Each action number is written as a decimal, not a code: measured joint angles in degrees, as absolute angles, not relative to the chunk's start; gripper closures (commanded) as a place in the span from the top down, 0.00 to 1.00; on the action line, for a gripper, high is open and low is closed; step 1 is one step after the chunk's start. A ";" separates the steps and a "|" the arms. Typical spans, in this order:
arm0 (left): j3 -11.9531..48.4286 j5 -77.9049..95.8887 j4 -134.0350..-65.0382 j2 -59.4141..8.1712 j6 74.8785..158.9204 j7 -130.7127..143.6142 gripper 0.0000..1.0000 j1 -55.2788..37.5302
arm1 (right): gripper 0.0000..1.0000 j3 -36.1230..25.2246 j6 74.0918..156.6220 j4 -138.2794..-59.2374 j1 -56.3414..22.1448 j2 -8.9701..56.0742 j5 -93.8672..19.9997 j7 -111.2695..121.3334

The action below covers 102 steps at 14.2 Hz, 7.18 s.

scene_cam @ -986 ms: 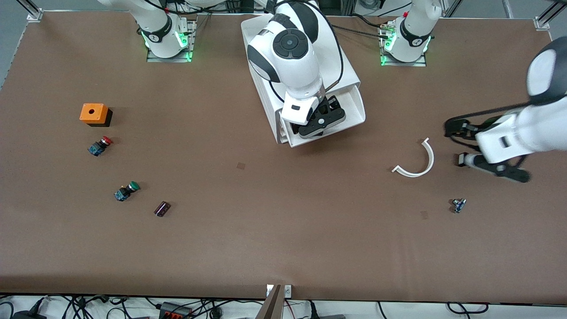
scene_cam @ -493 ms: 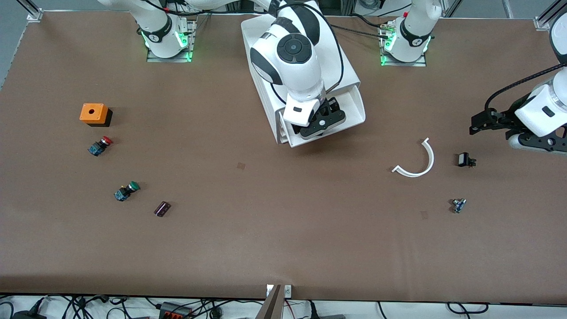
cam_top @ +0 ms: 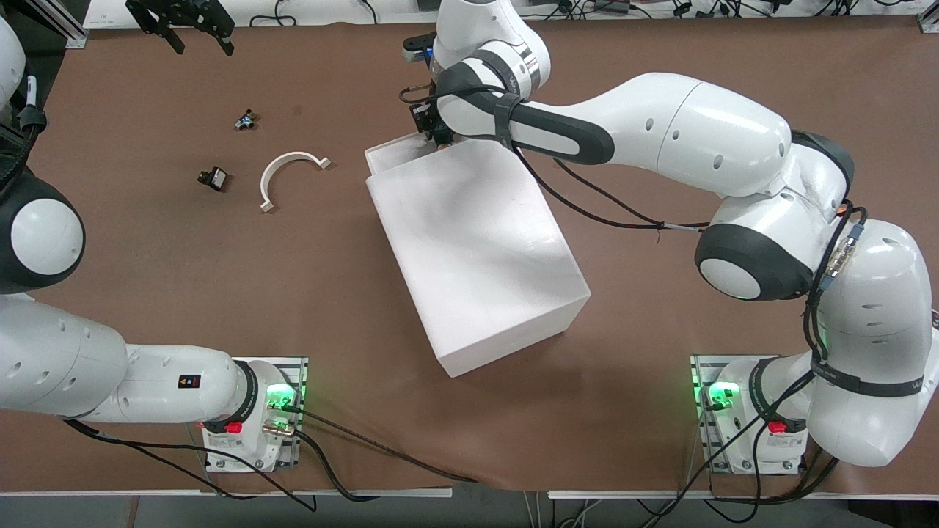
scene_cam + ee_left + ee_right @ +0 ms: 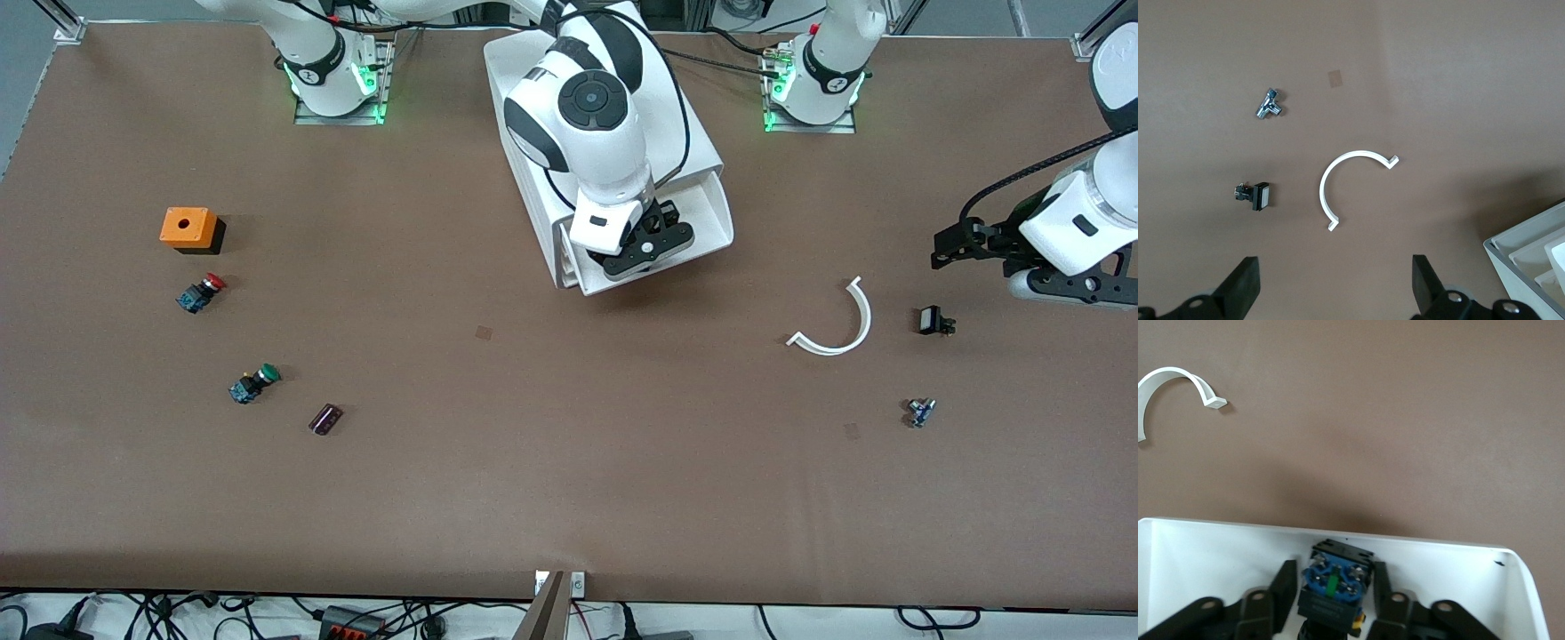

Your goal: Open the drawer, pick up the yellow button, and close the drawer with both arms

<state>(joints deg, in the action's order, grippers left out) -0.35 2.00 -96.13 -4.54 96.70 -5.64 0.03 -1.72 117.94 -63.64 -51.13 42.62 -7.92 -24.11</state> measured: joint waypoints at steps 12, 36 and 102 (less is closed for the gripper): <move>0.39 2.08 -96.12 -4.54 95.76 -3.85 1.00 -0.20 | 0.00 -4.16 109.14 -56.62 -48.99 41.22 -7.75 -24.21; 3.35 18.42 -95.30 -25.20 112.10 28.68 1.00 -22.23 | 0.00 -4.57 118.33 -93.54 -17.29 36.11 -5.72 -4.81; 1.57 -0.64 -101.36 4.59 97.99 -8.44 1.00 -1.24 | 1.00 -8.25 95.59 -94.20 -2.92 3.87 0.48 1.14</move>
<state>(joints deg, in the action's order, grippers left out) 1.57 -0.64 -101.36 4.59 97.99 -8.44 -1.24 -8.25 95.59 -94.20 -2.92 3.87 0.48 1.14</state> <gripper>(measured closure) 0.000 0.000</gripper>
